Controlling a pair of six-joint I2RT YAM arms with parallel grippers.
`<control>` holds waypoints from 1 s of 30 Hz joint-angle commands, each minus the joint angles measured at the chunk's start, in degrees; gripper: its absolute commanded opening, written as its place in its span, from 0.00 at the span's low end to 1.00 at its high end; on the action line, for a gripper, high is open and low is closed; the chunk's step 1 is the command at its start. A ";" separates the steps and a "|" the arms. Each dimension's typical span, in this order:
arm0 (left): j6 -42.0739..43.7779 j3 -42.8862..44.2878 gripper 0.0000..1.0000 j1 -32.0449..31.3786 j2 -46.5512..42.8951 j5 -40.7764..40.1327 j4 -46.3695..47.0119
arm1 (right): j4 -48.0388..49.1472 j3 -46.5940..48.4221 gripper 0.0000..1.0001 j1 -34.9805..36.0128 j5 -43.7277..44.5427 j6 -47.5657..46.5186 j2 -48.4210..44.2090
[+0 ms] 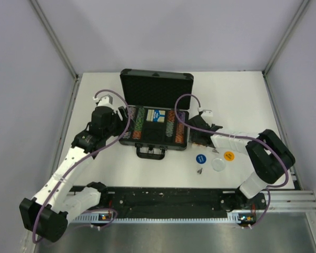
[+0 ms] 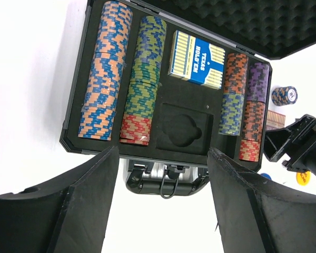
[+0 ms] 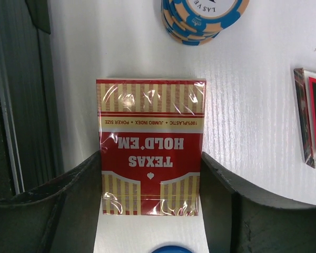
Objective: Pack up texas hold em set
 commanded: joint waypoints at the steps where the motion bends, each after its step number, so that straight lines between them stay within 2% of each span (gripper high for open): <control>1: 2.18 1.66 0.74 0.25 -1.08 2.55 0.67 | 3.54 -1.11 0.55 -0.30 -4.19 -2.30 -4.08; 4: 1.65 2.80 0.74 0.34 0.06 4.40 1.29 | 2.67 -0.76 0.50 -0.30 -5.16 -5.20 -8.91; 9: 1.65 7.54 0.75 0.34 4.27 12.56 1.20 | -2.87 1.62 0.46 -0.21 -9.19 -11.52 -18.84; 12: 2.35 11.23 0.77 0.34 7.61 17.75 0.94 | -2.96 1.53 0.46 -0.21 -18.58 -18.90 -24.82; 14: 2.70 14.04 0.77 0.25 10.24 21.70 0.76 | -3.84 1.88 0.43 -0.21 -25.35 -22.86 -27.81; 18: 2.97 19.05 0.78 0.34 15.08 32.06 1.29 | -4.98 3.29 0.41 0.58 -36.87 -28.06 -32.21; 22: 1.13 21.09 0.79 0.34 19.56 43.75 3.30 | -5.69 6.44 0.41 3.73 -41.20 -30.34 -33.19; 25: -0.54 20.21 0.82 -0.01 22.03 49.65 4.89 | -5.95 9.17 0.41 8.56 -40.15 -32.19 -31.96; 30: -0.63 19.16 0.82 -1.24 25.64 58.18 3.49 | -4.20 11.99 0.41 12.18 -39.71 -33.16 -29.06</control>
